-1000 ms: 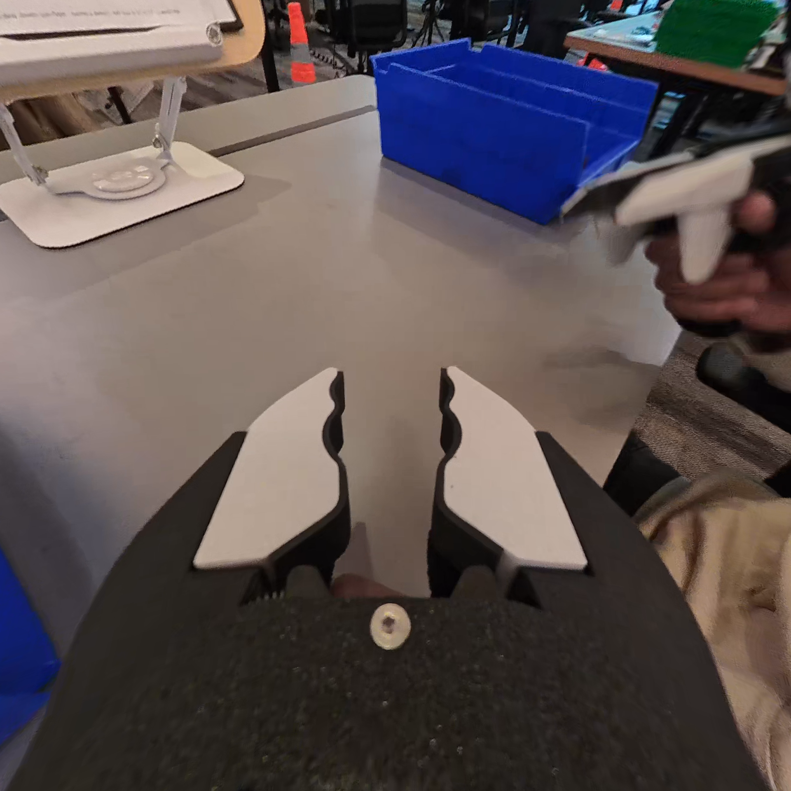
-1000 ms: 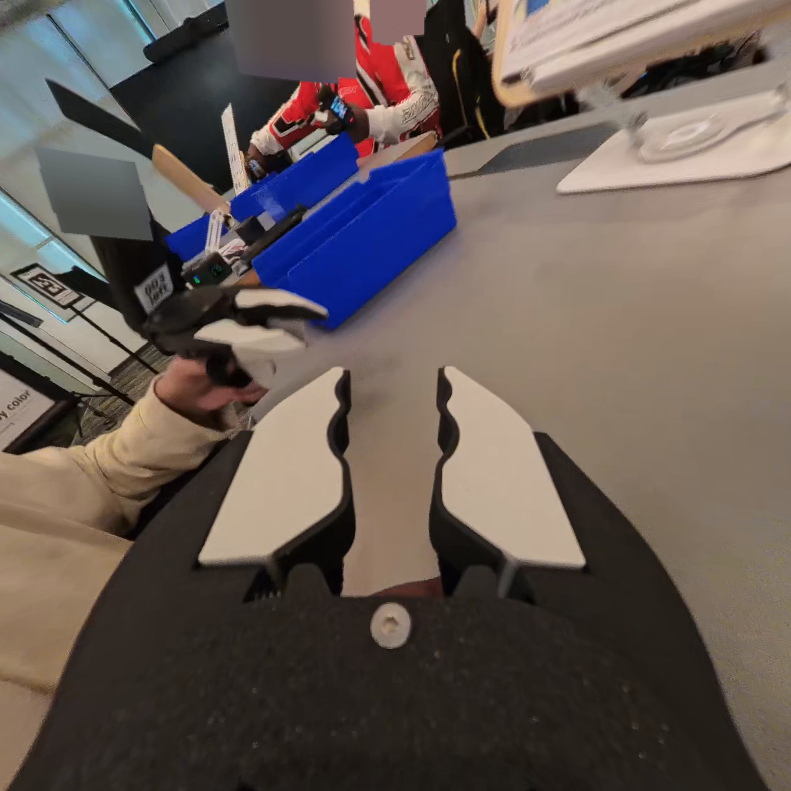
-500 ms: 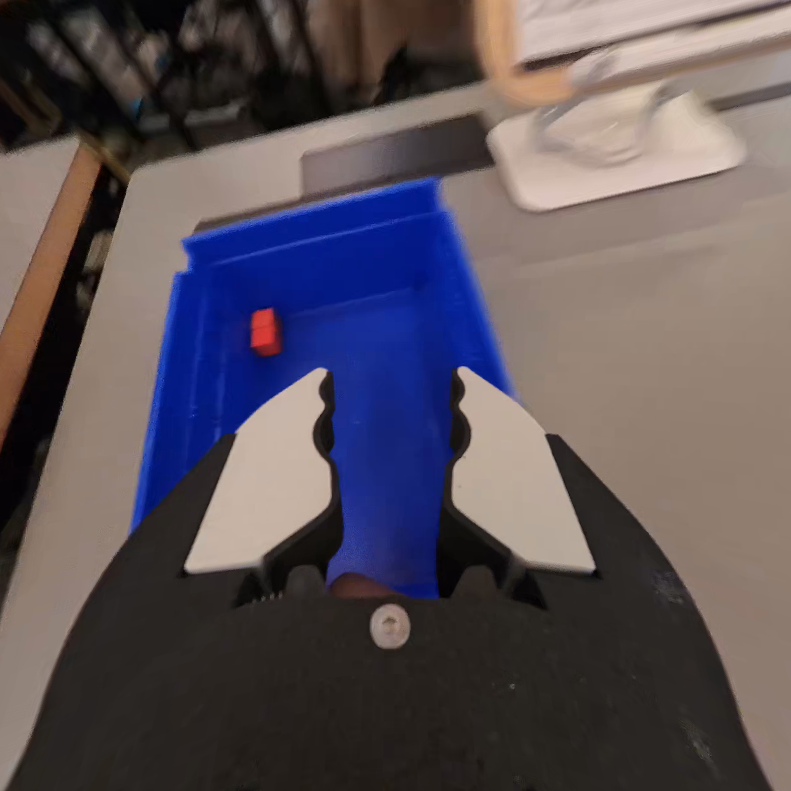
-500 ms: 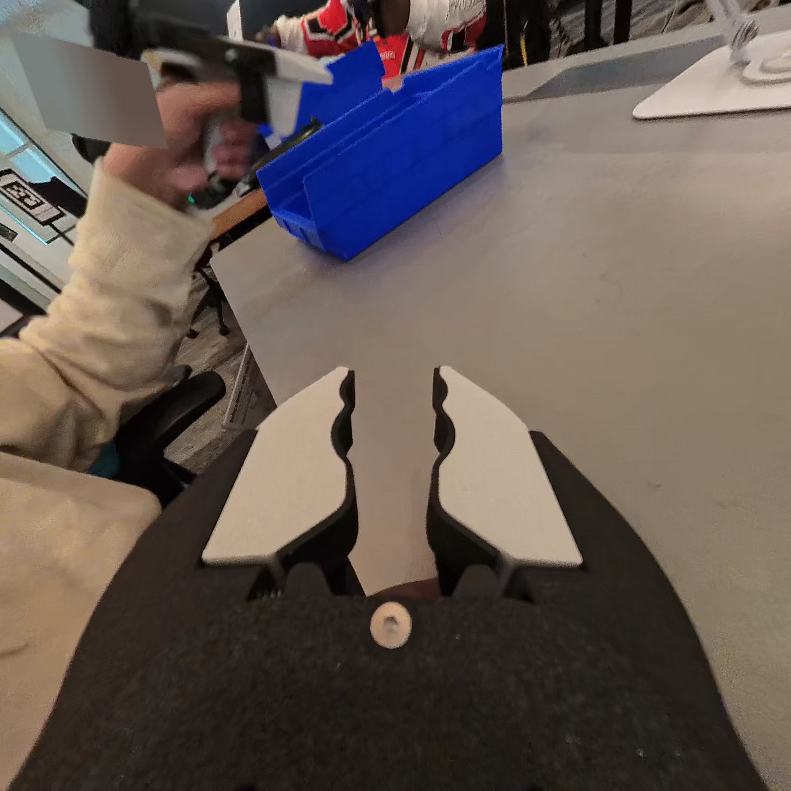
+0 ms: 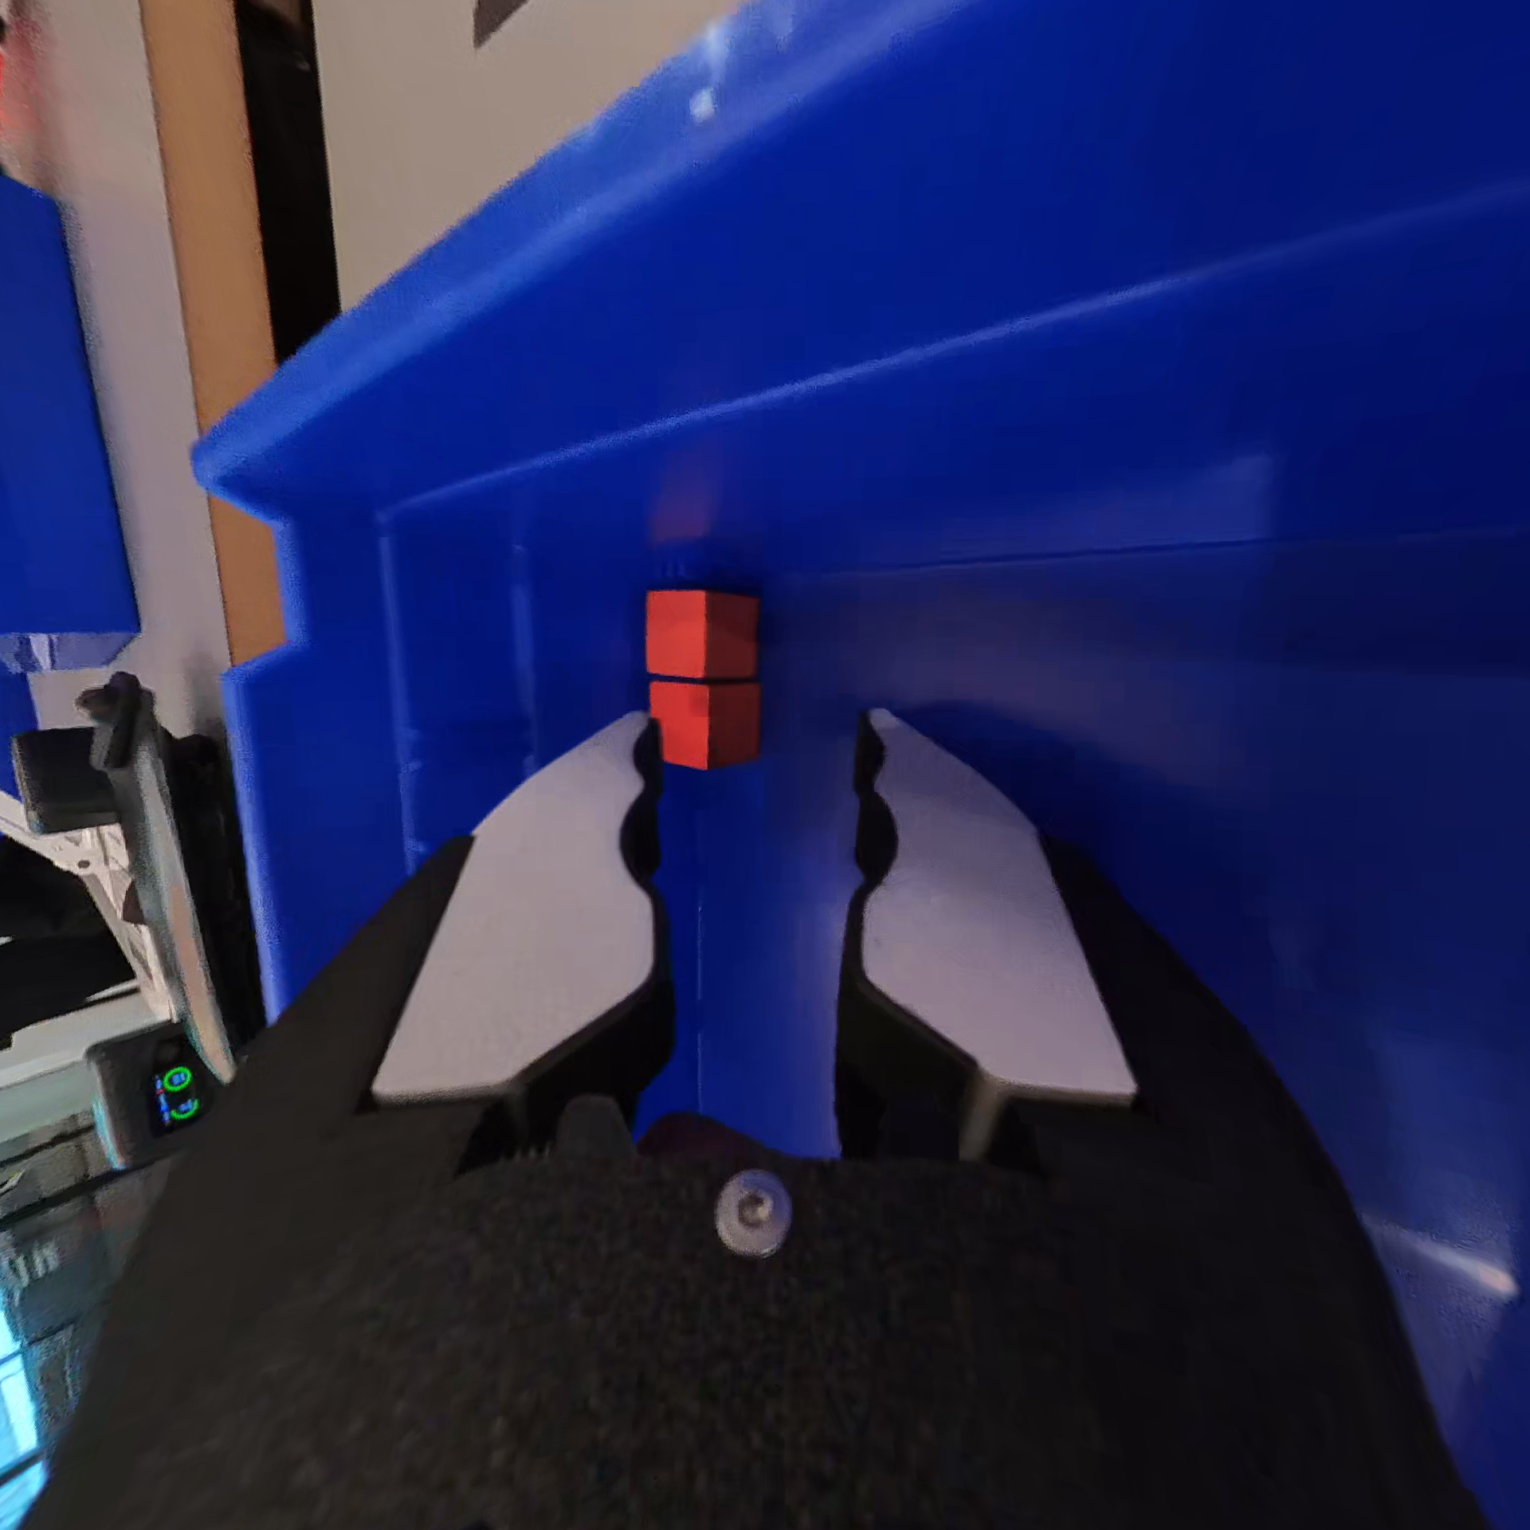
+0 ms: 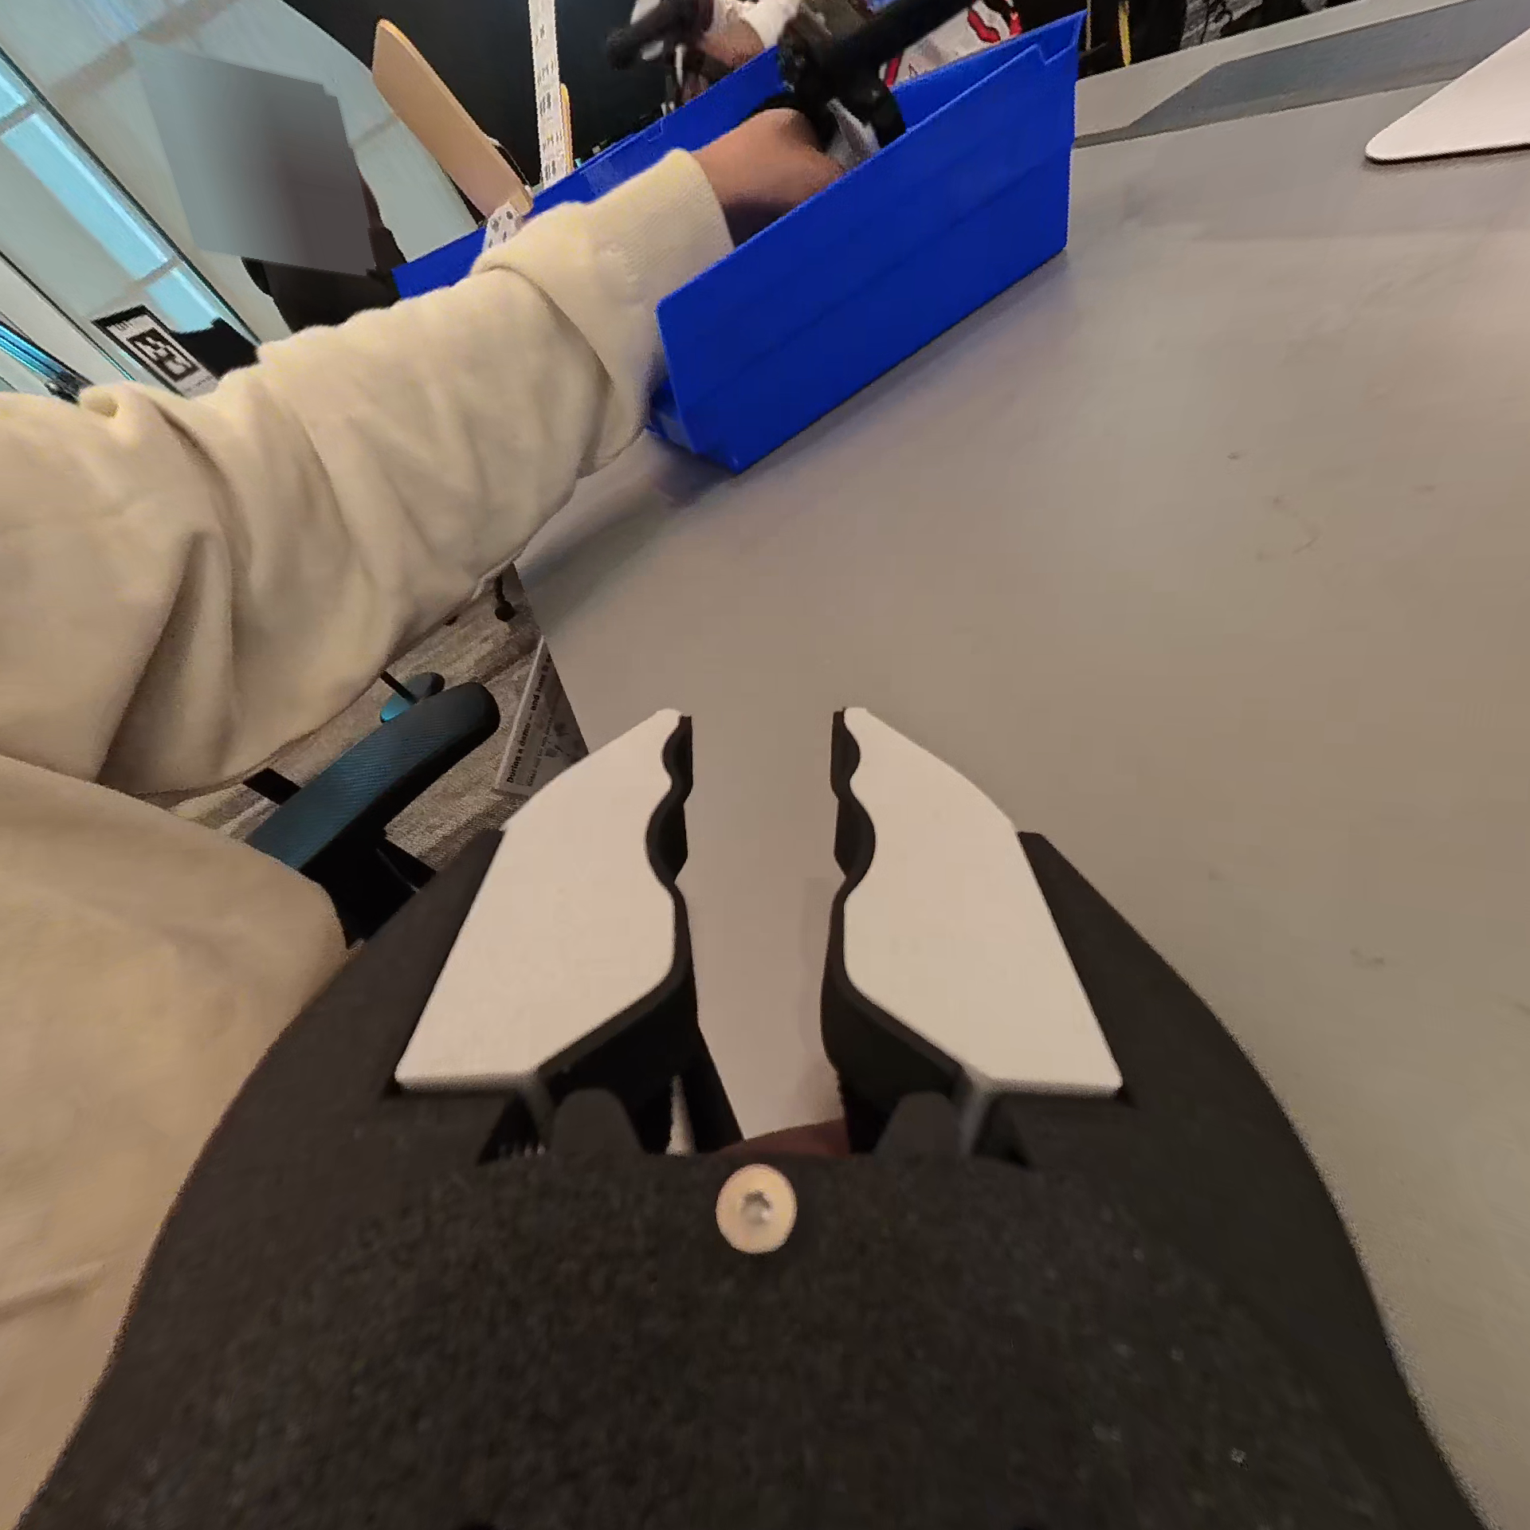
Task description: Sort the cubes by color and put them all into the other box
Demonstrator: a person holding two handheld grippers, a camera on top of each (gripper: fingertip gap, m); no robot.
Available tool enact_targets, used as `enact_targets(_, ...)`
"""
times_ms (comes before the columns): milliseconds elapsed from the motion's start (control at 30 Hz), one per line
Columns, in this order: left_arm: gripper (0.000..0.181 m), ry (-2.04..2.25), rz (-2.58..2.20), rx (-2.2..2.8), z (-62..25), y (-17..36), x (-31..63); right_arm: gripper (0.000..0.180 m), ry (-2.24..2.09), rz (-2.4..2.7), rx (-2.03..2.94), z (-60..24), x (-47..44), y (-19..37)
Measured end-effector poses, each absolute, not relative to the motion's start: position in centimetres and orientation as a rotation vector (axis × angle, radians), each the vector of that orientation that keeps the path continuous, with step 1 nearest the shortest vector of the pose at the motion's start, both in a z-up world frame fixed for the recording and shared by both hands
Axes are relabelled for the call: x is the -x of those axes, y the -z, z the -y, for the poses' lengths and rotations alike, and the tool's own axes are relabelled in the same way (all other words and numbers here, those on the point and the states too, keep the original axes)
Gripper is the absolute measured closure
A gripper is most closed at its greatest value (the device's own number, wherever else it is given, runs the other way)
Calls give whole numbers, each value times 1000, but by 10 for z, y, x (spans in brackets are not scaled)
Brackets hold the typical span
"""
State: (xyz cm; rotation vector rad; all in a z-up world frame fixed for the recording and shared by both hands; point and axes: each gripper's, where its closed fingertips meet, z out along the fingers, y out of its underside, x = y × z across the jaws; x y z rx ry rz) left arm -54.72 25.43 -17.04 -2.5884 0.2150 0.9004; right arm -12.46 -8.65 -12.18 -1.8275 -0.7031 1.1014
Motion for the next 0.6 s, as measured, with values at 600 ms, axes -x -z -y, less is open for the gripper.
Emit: enact_targets(600, 181, -331, -79, 2421, -232, 126, 531, 149, -1118, 702, 1844, 87, 123, 124)
